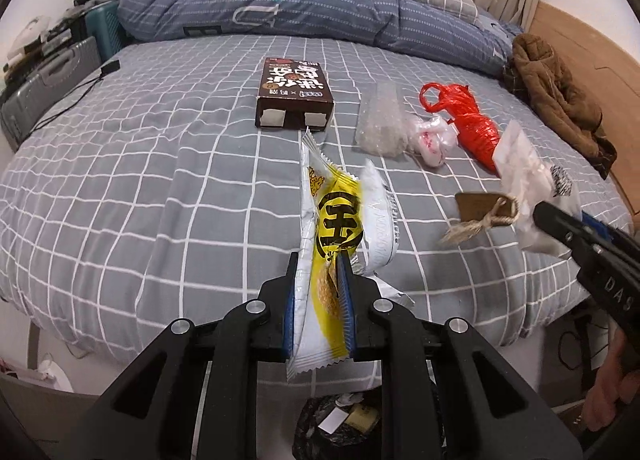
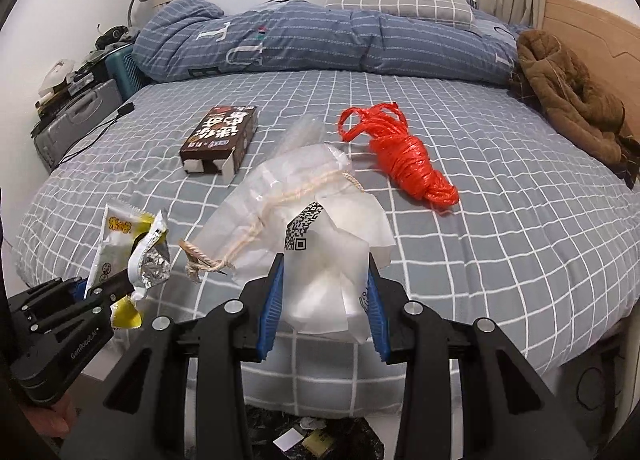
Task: Collect trash
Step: 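Carry the wrapper and white bag in both tools down over the bin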
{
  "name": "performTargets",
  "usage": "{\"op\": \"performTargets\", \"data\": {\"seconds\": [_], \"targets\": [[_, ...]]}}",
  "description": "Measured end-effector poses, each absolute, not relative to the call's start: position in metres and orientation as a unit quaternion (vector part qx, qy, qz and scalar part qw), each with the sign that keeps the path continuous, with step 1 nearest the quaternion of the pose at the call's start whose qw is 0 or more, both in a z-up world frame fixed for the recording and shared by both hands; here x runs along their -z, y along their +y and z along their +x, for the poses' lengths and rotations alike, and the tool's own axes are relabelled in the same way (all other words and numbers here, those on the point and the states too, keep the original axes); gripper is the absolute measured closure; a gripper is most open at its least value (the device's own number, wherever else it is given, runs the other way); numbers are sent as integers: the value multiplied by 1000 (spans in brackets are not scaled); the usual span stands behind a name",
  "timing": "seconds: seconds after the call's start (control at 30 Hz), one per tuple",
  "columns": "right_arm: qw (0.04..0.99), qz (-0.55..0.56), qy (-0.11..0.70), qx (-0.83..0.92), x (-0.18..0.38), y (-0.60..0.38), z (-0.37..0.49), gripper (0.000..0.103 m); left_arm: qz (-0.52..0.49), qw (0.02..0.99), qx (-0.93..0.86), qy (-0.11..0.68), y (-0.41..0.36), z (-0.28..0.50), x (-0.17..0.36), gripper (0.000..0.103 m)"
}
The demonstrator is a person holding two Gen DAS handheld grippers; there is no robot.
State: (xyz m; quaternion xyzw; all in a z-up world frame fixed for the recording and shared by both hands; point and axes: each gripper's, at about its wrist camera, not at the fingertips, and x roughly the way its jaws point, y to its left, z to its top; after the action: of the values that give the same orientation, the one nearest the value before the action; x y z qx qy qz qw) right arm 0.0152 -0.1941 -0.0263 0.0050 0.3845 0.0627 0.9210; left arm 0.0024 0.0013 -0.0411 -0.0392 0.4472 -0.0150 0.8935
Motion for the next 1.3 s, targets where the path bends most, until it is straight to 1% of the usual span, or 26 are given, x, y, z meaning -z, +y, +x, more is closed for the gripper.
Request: {"op": "performTargets", "data": {"seconds": [0.77,1.3], "targets": [[909,4,411,-73,46,-183,-61,67,-39,880,6,473,-2,-68,57,86],[891,-6,448,-66,71,-186,-110,67,-43,856,8,516,-5,-119,80,86]]}}
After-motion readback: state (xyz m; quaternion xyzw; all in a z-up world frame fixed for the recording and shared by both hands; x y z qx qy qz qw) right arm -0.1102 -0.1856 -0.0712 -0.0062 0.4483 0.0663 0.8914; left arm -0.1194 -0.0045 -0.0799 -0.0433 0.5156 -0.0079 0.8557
